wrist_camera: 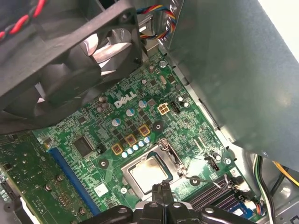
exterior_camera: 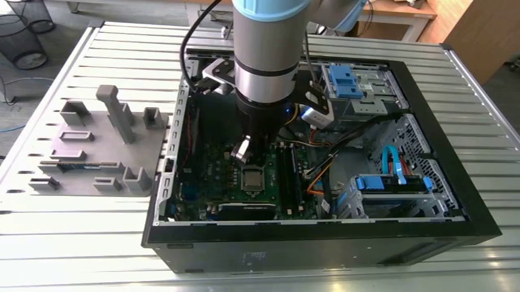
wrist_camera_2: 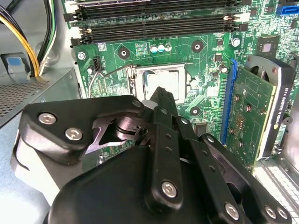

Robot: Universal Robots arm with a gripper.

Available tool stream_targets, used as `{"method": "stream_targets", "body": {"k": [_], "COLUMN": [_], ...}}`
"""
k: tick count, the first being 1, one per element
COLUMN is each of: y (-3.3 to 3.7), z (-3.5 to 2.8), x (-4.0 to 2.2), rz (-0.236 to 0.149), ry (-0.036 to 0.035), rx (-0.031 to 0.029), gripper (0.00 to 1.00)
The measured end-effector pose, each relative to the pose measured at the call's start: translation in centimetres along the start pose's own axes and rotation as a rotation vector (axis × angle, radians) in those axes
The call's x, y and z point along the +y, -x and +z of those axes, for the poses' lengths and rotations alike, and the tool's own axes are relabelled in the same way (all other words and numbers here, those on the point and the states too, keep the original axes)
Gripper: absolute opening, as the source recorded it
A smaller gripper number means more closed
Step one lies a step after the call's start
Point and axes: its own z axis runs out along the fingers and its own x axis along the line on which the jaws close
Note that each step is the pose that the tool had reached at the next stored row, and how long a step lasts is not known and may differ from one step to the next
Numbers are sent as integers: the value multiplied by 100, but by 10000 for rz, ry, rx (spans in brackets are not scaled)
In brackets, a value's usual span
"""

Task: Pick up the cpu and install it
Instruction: 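Install the first cpu locking lever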

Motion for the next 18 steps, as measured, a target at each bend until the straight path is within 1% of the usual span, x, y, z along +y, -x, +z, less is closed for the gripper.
{"method": "stream_targets", "body": {"k": [3,9,12,18], "y": [0,0,0,1], "z": [-19,-26,-41,-44], "x": [-1,-1,-1,-1], "rz": [0,0,0,0], "ry": [0,0,0,0], "rx": [0,-1,0,-2], "gripper": [11,11,11,11]}}
